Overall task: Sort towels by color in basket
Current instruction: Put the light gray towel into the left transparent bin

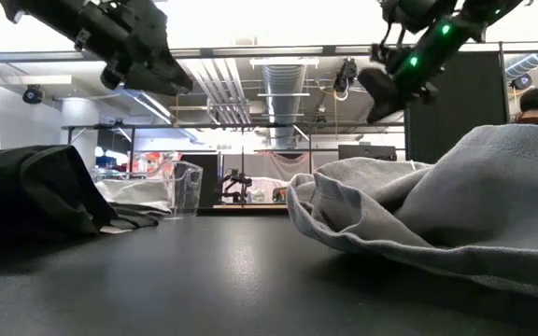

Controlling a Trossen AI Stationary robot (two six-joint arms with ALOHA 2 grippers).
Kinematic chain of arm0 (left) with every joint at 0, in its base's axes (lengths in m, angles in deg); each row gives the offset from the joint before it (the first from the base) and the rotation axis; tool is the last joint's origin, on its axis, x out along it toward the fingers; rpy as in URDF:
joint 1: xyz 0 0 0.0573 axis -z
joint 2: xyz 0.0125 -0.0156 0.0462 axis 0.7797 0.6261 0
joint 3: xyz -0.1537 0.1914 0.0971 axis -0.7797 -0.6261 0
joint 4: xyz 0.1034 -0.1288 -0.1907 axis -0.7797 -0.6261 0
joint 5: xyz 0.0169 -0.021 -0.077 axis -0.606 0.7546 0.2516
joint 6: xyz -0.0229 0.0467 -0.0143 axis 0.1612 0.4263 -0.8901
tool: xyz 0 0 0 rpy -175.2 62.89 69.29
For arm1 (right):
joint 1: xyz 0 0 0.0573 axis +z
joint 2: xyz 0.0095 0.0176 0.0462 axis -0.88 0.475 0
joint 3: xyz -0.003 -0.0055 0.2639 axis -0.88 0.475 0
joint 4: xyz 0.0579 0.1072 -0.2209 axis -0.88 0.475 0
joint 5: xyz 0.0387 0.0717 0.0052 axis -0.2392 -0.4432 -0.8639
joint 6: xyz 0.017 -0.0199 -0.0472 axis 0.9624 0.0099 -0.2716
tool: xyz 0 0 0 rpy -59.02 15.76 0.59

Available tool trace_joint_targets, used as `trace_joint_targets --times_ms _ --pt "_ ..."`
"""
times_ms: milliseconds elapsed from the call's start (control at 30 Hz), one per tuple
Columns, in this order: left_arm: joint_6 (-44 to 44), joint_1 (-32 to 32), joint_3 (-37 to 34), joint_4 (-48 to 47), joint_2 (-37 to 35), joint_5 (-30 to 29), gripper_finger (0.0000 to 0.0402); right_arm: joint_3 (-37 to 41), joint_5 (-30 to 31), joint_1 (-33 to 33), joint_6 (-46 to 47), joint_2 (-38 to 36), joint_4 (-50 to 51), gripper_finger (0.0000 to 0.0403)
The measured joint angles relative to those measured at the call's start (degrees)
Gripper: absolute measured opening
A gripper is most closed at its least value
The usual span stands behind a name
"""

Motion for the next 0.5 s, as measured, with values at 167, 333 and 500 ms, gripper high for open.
trace_joint_targets --times_ms 167,333,500 --pt "-6.23 2.78 -0.01 0.24 4.59 0.07 0.0245 0.08 1.84 9.34 -4.08 1.32 -2.58 0.0009" --pt "-10.48 6.53 -0.01 0.31 6.75 0.11 0.0245 0.08 6.61 15.24 -3.77 4.05 -4.41 0.0009" --pt "-12.14 9.64 0.41 0.82 8.07 0.09 0.0245 0.10 8.02 16.50 -1.52 6.78 -4.44 0.0009"
